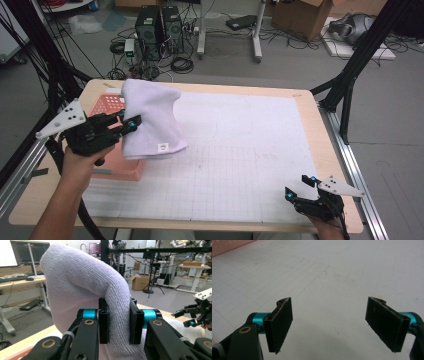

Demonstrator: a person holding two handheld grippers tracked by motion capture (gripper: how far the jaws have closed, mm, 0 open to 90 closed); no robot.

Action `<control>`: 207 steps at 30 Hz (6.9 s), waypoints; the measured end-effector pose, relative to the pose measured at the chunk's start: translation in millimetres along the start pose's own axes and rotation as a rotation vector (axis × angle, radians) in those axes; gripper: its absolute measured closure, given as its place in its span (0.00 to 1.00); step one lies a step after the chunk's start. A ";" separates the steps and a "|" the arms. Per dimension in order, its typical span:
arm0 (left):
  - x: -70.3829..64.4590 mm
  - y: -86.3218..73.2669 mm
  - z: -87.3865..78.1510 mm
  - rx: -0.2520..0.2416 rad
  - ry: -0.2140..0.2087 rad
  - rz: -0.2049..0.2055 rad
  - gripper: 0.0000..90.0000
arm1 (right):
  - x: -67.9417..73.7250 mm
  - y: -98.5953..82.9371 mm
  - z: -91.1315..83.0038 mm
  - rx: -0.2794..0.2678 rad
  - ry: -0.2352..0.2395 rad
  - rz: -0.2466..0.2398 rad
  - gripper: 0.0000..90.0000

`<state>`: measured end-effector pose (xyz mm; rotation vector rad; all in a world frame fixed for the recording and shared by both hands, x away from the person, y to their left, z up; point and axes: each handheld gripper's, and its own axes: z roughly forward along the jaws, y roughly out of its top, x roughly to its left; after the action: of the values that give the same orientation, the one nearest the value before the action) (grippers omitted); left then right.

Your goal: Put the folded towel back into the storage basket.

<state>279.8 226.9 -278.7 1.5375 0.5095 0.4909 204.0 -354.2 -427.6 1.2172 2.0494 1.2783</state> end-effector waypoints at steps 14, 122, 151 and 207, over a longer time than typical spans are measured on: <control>27.1 18.0 -35.9 -0.031 0.051 0.008 0.83 | 1.1 0.3 2.2 -0.001 -0.005 -0.002 0.23; 110.6 -76.4 -111.7 0.254 0.562 -0.313 0.42 | 9.9 1.8 2.5 0.030 -0.027 -0.029 0.23; 86.6 -89.1 -16.7 0.574 0.565 -0.207 0.32 | 8.4 1.1 1.5 0.034 -0.025 -0.029 0.23; 119.1 -103.8 11.0 0.818 0.679 -0.463 0.43 | 8.6 1.8 2.2 0.032 -0.018 -0.037 0.23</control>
<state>380.1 290.9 -383.1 1.9056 1.7116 0.4529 201.9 -345.5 -426.3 1.1952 2.0773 1.2175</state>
